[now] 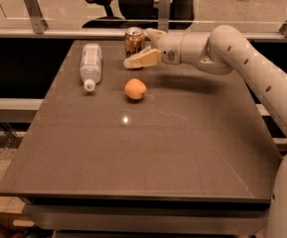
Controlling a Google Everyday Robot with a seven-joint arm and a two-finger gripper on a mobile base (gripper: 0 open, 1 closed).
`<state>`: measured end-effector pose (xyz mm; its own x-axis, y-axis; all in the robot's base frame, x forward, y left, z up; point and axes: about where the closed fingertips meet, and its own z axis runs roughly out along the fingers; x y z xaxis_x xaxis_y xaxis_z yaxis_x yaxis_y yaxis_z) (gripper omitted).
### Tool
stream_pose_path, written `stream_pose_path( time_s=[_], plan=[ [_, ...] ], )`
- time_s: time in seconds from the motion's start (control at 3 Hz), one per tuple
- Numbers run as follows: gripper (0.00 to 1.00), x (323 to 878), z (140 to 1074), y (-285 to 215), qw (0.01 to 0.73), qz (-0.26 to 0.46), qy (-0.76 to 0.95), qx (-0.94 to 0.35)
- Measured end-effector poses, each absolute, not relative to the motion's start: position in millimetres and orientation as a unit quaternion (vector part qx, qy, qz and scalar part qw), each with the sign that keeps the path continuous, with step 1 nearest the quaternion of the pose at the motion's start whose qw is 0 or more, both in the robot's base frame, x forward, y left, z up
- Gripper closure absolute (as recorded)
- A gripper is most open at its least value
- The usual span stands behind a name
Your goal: Pick orange can
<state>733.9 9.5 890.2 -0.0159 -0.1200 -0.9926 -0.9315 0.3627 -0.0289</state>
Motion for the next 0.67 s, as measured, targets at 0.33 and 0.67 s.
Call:
stream_pose_path(
  time_s=[0.33, 0.67],
  plan=[
    [0.0, 746, 889, 15, 0.559, 0.376, 0.603, -0.427],
    [0.0, 754, 888, 28, 0.555, 0.386, 0.597, -0.432]
  ],
)
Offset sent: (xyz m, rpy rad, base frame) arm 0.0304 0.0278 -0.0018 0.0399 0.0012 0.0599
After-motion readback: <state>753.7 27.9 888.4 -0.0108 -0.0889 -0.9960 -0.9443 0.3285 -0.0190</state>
